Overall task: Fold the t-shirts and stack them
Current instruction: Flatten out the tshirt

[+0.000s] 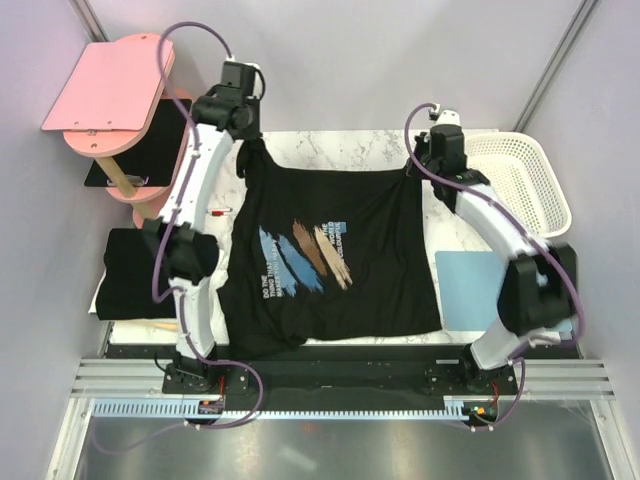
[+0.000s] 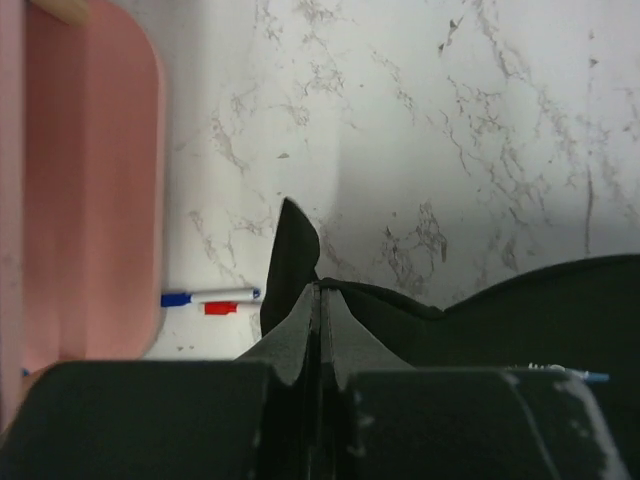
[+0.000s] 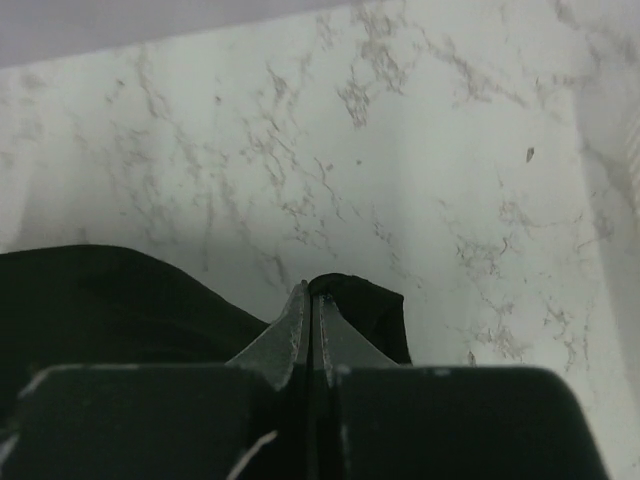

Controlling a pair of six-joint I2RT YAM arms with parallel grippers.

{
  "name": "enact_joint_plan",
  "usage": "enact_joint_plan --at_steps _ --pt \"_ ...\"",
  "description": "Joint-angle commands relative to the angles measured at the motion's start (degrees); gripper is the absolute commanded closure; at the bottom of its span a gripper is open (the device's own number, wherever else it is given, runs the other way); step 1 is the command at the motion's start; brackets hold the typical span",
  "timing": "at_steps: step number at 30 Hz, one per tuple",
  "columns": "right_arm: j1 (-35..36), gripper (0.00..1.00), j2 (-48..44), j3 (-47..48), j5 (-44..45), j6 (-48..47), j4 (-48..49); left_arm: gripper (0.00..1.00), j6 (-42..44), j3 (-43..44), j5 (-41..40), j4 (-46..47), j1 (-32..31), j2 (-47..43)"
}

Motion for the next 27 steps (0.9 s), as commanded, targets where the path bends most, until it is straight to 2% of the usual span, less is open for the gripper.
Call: enact_joint_plan --at_steps 1,6,11,18,27 --pt "-4.3 1.00 15.0 8.9 -2.4 2.7 7.2 0.98 2.3 7.3 -2.0 3.0 -0.3 8.5" --pt "-8.2 1.00 28.1 20.0 -7.1 4.6 7.4 0.98 2.1 8.4 -2.7 5.5 -0.3 13.9" --pt "-9.9 1.00 32.1 24.9 -8.8 4.2 6.8 0.98 2.1 8.5 -3.6 7.8 -0.3 14.0" --pt "-11.6 1.00 29.2 21.3 -9.4 5.1 8.0 0.98 3.3 5.7 -5.1 8.2 -0.2 11.5" --pt "-11.7 1.00 21.8 10.9 -10.6 5.7 8.0 0.98 -2.5 -15.6 -3.7 6.4 -0.9 -0.1"
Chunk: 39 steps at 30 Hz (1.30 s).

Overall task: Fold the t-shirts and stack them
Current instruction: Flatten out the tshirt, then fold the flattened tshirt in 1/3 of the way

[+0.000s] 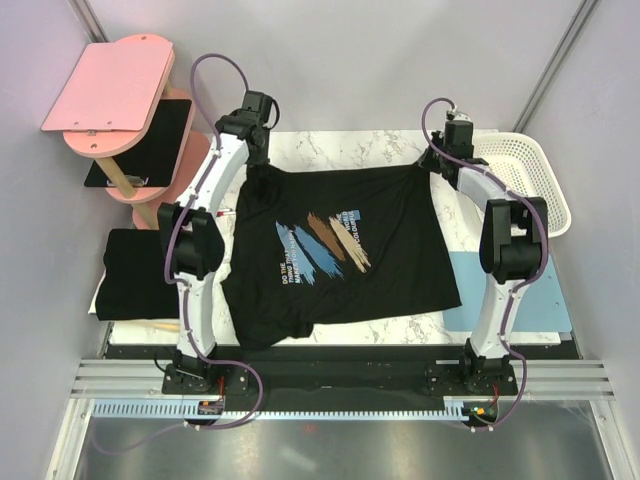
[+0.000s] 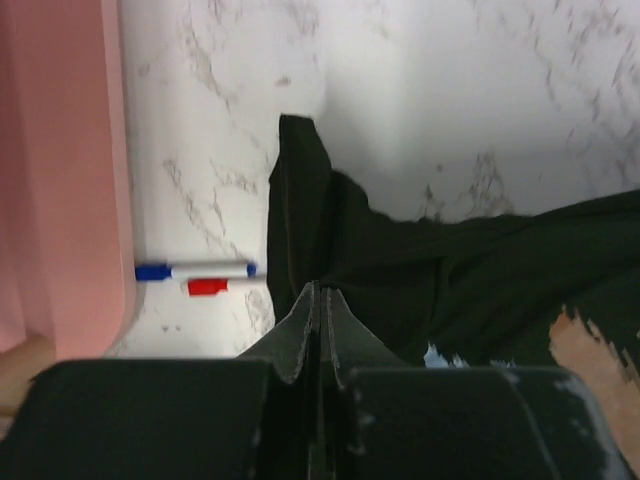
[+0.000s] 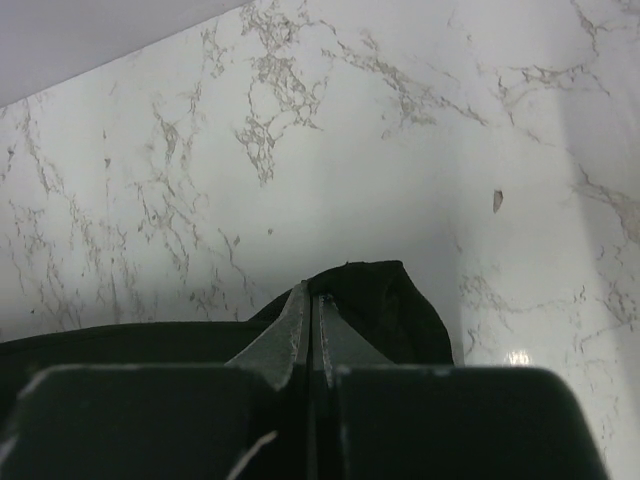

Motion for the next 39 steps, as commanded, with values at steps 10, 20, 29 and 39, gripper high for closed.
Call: enact_joint_plan --at_steps 10,20,29,39 --pt "-0.7 1.00 -15.4 -11.4 -2.1 0.9 -5.7 0.98 -4.3 -18.1 -4.7 -5.3 -2.2 -16.8" --pt "-0.7 1.00 -14.7 -17.9 -0.5 -0.8 -13.3 0.98 -6.2 -30.0 -6.3 -7.8 -5.1 -21.9" --pt "-0.7 1.00 -13.5 -23.2 -1.1 0.3 -15.0 0.98 -8.6 -37.3 -8.4 -8.4 -7.7 -20.6" --pt "-0.7 0.42 -18.5 -27.7 -1.1 -0.7 -18.3 0.36 -11.4 -41.8 -10.1 -8.8 -10.3 -20.8"
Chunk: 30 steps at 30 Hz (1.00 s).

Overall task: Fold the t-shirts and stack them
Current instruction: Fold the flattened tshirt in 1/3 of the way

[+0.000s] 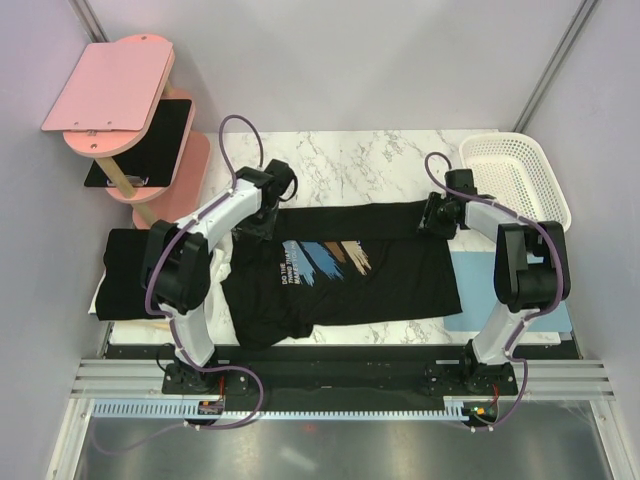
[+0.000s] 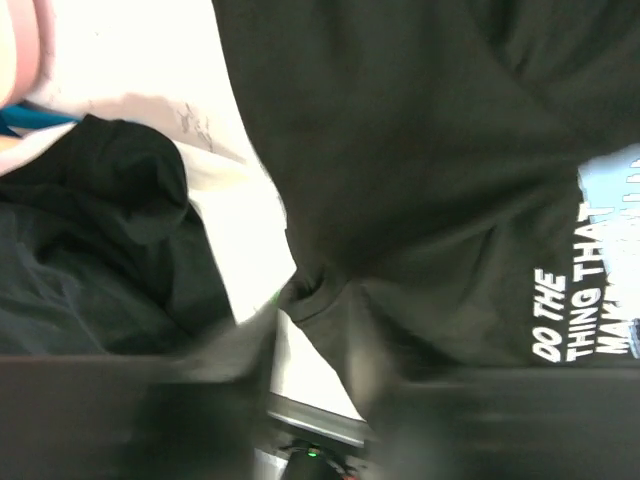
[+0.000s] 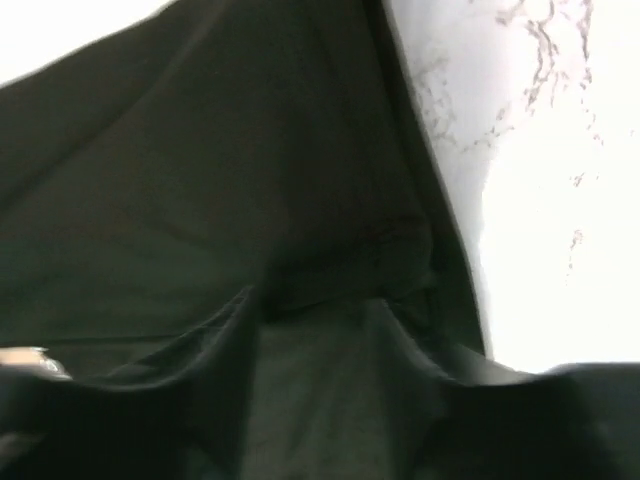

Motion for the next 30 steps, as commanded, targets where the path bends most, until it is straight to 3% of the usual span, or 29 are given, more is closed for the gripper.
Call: enact_joint_plan --at_steps 1,2,6,9,10,11,12,13,21,30 --pt "-0.3 0.15 -5.3 -1.0 1.1 -1.3 -2.0 0.19 -4.3 -0.7 -4.0 -0.4 -1.7 -2.8" --pt "-0.3 0.04 -6.2 -1.6 1.7 -1.9 -1.2 0.01 -5.0 -0.8 -4.9 0.3 -1.9 -3.8" --pt "-0.2 0.02 -9.4 -1.6 1.8 -2.7 1.8 0.00 -2.3 0.7 -4.9 3.5 -1.9 -6.6" --pt "0.6 0.02 -7.1 0.9 0.5 -3.5 3.7 0.02 -0.7 5.3 -4.9 3.6 -1.9 -3.2" --pt "0.9 0.12 -5.8 3.5 0.0 -4.0 3.5 0.05 -0.4 6.4 -4.7 3.6 -1.9 -2.1" --pt "1.6 0.27 -4.5 4.8 -0.6 -4.3 3.3 0.26 -0.2 8.7 -4.4 3.6 -1.9 1.0" --pt "2.0 0.94 -2.0 5.9 -2.5 -4.7 3.4 0.66 -0.2 9.8 -4.0 3.6 -1.8 2.3" --pt "2.5 1.00 -0.6 8.1 -2.8 -4.8 3.3 0.98 -0.5 10.8 -3.7 3.7 -1.7 3.9" --pt "7.2 1.00 12.1 16.6 -0.5 -5.9 -1.2 0.98 -3.4 18.5 7.3 5.0 1.4 15.1" --pt "7.3 1.00 16.2 18.6 3.5 -5.6 -1.8 0.98 -3.0 21.4 10.8 5.8 3.9 22.5"
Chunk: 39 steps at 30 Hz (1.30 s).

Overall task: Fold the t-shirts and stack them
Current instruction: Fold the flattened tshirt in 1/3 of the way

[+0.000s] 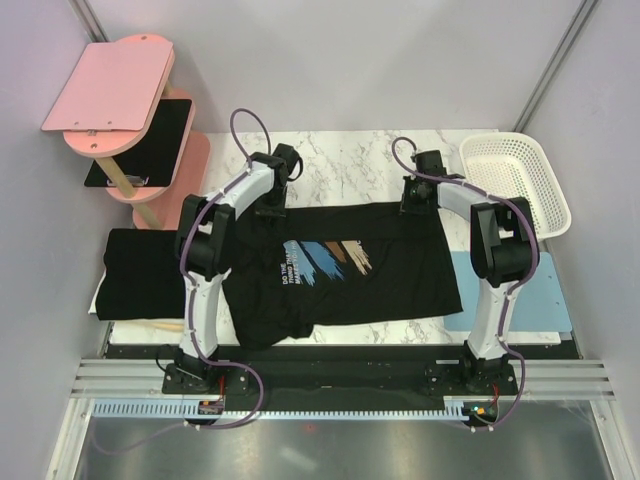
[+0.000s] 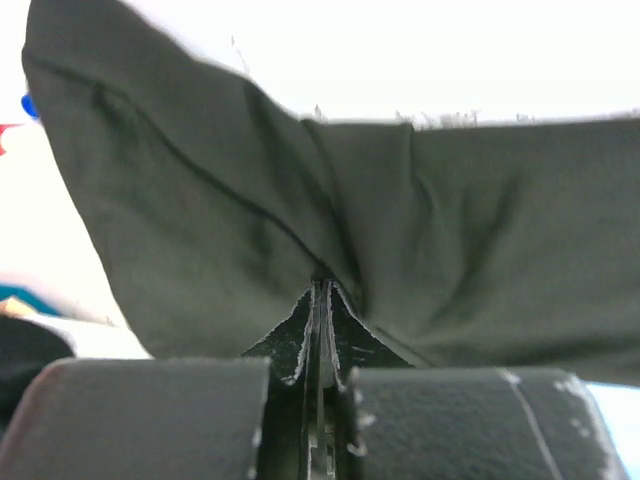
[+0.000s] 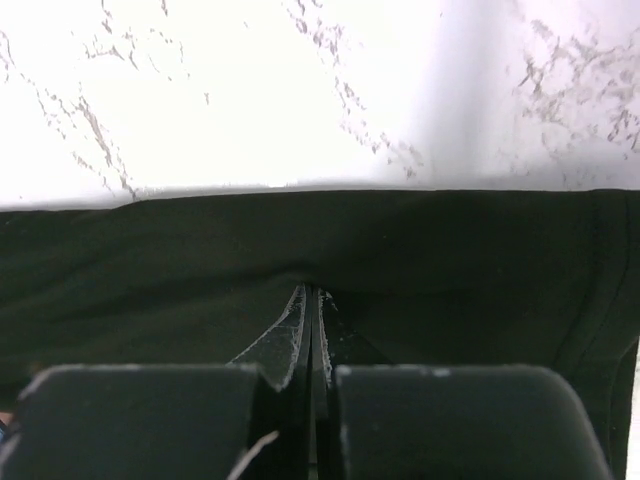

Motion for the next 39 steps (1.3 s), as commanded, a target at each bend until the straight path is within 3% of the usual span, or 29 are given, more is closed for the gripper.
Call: enact_joint_plan --at_steps 1,11,21,23,27,28,31,32,33,34,37,39 --pt "-0.1 1.00 3.6 2.5 3.9 -0.2 -2.3 0.98 -1.3 3.7 2.9 1.4 0.7 3.2" --pt "-1.9 1.00 11.7 11.8 10.1 1.6 -5.3 0.98 -1.3 13.3 5.6 1.4 0.9 11.6" --pt "-4.5 1.00 16.7 18.4 9.4 2.4 -5.9 0.98 -0.6 41.5 11.8 -0.7 0.9 26.2" --pt "-4.5 1.00 16.1 18.0 8.1 1.8 -4.0 0.98 -1.3 41.2 13.1 0.6 0.8 25.3" --pt "-4.5 1.00 7.7 11.1 6.9 2.0 3.0 0.98 -1.4 26.5 11.4 7.7 0.5 10.8" --pt "-4.5 1.00 5.9 8.0 6.5 2.3 4.2 0.95 -1.4 23.5 10.8 10.8 0.5 7.8" --pt "-4.3 1.00 -1.3 2.9 6.0 2.7 8.2 0.54 -1.5 14.0 9.7 14.1 0.5 -3.7" --pt "-4.2 0.98 -2.9 2.0 5.7 2.6 9.3 0.17 -1.8 12.2 9.0 15.1 0.6 -5.9" --pt "-3.8 0.98 -5.2 1.6 5.7 2.7 9.3 0.07 -1.9 9.0 7.5 15.2 0.6 -7.9" --pt "-3.6 0.96 -6.0 1.1 5.8 2.5 9.2 0.01 -2.3 7.5 6.7 15.2 0.6 -11.4" --pt "-2.9 0.96 -7.3 1.1 3.9 2.1 8.0 0.00 -3.5 1.3 5.6 15.5 0.7 -16.1" --pt "-2.6 0.96 -7.6 0.4 3.9 2.0 7.5 0.05 -4.5 -4.7 4.8 16.6 0.8 -18.0"
